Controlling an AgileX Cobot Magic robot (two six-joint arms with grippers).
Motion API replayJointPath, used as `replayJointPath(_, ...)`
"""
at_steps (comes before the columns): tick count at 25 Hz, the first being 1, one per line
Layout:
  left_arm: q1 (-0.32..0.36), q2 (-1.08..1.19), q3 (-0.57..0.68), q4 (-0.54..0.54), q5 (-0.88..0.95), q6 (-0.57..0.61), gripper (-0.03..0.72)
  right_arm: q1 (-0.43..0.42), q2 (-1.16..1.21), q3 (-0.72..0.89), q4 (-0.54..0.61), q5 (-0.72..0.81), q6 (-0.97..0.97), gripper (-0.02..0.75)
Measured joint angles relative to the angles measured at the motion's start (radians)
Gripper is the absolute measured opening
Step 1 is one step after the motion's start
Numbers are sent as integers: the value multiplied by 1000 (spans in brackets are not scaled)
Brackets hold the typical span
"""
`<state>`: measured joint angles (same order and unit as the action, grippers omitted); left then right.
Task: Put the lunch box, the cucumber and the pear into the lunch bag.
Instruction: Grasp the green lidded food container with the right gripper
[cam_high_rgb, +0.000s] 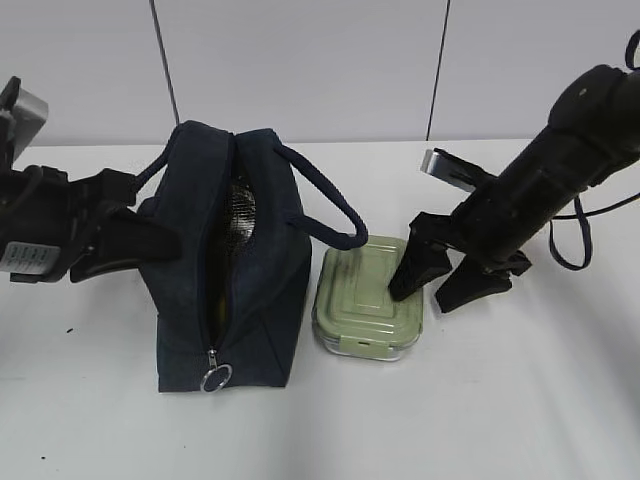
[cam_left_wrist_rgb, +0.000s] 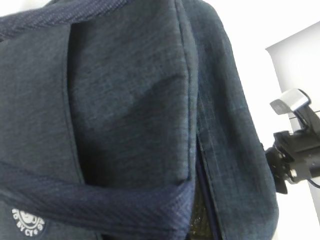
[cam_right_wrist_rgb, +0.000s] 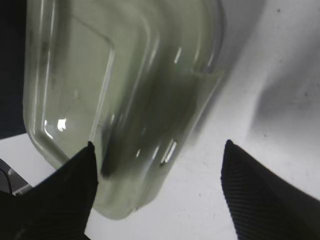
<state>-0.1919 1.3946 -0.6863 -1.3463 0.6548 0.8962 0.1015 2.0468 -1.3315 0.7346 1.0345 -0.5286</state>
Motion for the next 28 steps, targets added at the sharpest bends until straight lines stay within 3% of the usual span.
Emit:
replayJointPath(18, 0, 0, 0, 0, 16, 0, -18, -1, 91, -7, 224, -50, -210, 594)
replayJointPath(28, 0, 0, 0, 0, 16, 0, -18, -2, 148, -9, 392, -11, -275, 450)
